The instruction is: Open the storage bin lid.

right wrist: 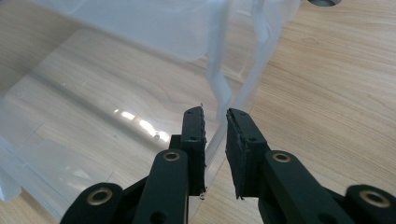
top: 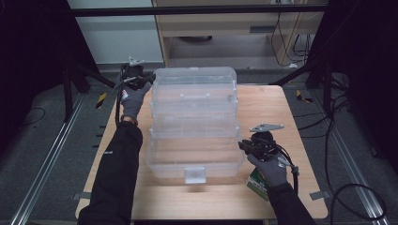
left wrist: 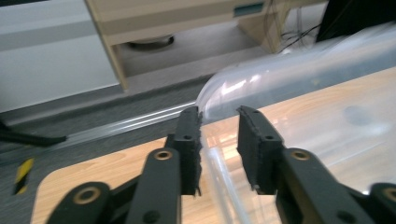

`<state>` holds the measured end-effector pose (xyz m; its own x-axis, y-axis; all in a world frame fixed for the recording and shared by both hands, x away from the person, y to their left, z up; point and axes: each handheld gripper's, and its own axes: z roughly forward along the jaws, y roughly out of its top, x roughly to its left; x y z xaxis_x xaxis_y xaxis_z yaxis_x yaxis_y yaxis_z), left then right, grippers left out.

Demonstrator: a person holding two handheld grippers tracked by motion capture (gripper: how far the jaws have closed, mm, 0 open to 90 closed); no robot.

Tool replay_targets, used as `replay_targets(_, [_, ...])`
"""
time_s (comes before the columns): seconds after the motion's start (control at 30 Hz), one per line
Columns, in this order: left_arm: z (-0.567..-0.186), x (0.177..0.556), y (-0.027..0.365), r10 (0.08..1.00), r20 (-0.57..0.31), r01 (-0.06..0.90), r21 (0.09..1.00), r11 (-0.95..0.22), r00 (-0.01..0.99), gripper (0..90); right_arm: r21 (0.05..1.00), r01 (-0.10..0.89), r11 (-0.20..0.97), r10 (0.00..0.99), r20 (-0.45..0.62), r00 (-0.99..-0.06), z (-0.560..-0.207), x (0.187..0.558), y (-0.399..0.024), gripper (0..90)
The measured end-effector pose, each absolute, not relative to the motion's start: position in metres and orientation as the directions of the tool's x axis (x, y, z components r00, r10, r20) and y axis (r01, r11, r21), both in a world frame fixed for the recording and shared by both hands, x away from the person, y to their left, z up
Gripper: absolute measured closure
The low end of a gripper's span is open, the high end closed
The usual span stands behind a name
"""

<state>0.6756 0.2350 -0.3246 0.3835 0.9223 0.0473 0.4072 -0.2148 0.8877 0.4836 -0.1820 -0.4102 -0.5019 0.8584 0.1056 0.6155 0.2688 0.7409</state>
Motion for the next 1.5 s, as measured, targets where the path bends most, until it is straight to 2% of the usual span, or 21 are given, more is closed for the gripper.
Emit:
replay_targets(0.13, [-0.317, 0.66, 0.245, 0.924, 0.05, 0.391, 0.897, -0.208, 0.378, 62.7, 0.741, 0.616, 0.267, 0.859, 0.107, -0.501, -0.41, 0.483, -0.182, 77.4])
replay_targets(0.43, [-0.31, 0.603, 0.257, 0.893, 0.066, 0.337, 0.912, -0.235, 0.445, 57.7, 0.739, 0.619, 0.265, 0.854, 0.118, -0.507, -0.41, 0.484, -0.183, 77.1])
replay_targets(0.73, [-0.319, 0.546, 0.271, 0.87, 0.024, 0.333, 0.918, -0.214, 0.493, 52.4, 0.741, 0.622, 0.254, 0.85, 0.135, -0.509, -0.411, 0.485, -0.185, 76.6])
replay_targets(0.97, [-0.348, 0.504, 0.278, 0.846, -0.007, 0.38, 0.895, -0.232, 0.533, 52.1, 0.74, 0.624, 0.251, 0.849, 0.141, -0.509, -0.411, 0.485, -0.185, 76.5])
replay_targets(1.3, [-0.389, 0.484, 0.269, 0.836, -0.034, 0.453, 0.852, -0.262, 0.548, 52.5, 0.743, 0.619, 0.254, 0.848, 0.137, -0.512, -0.412, 0.485, -0.185, 76.4])
replay_targets(1.5, [-0.404, 0.485, 0.251, 0.827, 0.023, 0.49, 0.796, -0.355, 0.561, 56.6, 0.744, 0.619, 0.253, 0.85, 0.134, -0.509, -0.411, 0.485, -0.185, 76.6])
